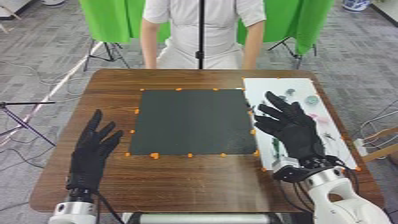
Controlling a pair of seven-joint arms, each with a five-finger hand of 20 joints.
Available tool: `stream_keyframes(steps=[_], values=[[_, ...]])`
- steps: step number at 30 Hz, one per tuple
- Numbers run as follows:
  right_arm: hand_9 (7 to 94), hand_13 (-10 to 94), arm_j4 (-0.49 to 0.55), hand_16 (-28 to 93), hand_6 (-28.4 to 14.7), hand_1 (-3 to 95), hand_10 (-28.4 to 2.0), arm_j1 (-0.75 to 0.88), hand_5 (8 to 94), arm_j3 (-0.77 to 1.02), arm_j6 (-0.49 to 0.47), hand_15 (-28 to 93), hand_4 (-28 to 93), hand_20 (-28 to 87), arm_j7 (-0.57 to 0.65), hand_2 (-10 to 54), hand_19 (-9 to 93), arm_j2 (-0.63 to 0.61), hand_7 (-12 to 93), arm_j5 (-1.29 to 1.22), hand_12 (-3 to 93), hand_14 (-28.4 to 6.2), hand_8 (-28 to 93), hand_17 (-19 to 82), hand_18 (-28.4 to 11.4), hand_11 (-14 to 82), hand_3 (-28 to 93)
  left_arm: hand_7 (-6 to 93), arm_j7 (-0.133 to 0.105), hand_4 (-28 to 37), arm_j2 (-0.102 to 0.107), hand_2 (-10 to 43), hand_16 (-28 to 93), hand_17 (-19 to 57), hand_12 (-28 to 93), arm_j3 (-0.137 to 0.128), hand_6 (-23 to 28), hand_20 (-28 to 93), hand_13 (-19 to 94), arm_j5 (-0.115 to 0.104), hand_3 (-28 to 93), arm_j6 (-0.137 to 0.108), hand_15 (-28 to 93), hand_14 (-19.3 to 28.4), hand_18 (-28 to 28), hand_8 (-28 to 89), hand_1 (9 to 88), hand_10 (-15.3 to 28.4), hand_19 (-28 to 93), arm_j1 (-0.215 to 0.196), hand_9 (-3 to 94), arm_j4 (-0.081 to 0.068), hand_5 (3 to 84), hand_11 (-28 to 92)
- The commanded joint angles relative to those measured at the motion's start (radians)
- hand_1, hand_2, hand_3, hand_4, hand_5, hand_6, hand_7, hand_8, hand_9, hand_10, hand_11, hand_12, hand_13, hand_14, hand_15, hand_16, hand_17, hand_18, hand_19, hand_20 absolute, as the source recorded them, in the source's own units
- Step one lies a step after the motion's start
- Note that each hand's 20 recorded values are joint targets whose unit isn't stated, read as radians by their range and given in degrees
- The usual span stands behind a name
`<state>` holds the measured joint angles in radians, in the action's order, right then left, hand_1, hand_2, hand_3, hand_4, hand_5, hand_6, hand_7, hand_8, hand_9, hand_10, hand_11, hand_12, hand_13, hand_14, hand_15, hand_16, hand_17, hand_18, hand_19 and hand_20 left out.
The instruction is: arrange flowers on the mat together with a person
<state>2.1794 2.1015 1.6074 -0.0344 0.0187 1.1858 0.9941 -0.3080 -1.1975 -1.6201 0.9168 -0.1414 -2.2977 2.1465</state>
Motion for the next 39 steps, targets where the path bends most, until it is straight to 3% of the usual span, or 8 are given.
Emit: stream_keyframes(steps=[1,22,29,39], values=[[37.2,28,0.001,31,3.5,11.8,-13.5,0.003,35.9,0.0,-0.003,4,-28,16,-0.008,13.8,26,0.001,8,-0.005,16.0,-20.3,-9,2,-23.5,3.5,65,12.0,-0.005,-28.3,0.001,4.7,0,-10.6,13,0.006,-3.7,0,24,-0.006,74,-0.012,22,19.0,26.7,-10,18.2,12.1,47,-0.002,28.2,-0.007,22.7,9],[37.2,28,0.003,31,3.6,11.7,-13.5,0.002,35.9,-0.007,0.016,5,-27,16,-0.011,13.8,25,-0.006,8,-0.007,16.0,-20.3,-9,2,-23.4,3.6,65,12.1,-0.011,-28.3,0.006,4.7,0,-10.6,13,0.009,-3.5,0,24,-0.009,74,-0.018,23,19.2,26.8,-10,18.4,12.3,47,-0.009,28.1,-0.006,22.6,9],[37.3,28,0.003,31,3.6,11.8,-13.5,0.001,36.0,-0.01,0.023,5,-27,16,-0.013,13.9,26,-0.008,8,-0.007,16.0,-20.3,-9,1,-23.3,3.6,65,12.3,-0.003,-28.3,0.001,4.9,0,-10.5,13,0.006,-3.4,0,24,-0.008,74,-0.013,23,19.1,26.7,-10,18.9,12.2,47,-0.004,28.2,-0.008,22.7,9],[37.4,28,0.003,31,3.6,11.8,-13.5,0.003,36.2,-0.008,0.021,5,-27,16,-0.015,13.9,26,-0.007,8,-0.006,16.1,-20.2,-9,1,-23.3,3.6,65,12.4,-0.012,-28.3,0.005,5.0,0,-10.5,13,0.008,-3.1,0,24,-0.01,74,-0.022,23,19.3,26.7,-10,19.5,12.3,47,-0.006,28.3,-0.008,22.8,9]])
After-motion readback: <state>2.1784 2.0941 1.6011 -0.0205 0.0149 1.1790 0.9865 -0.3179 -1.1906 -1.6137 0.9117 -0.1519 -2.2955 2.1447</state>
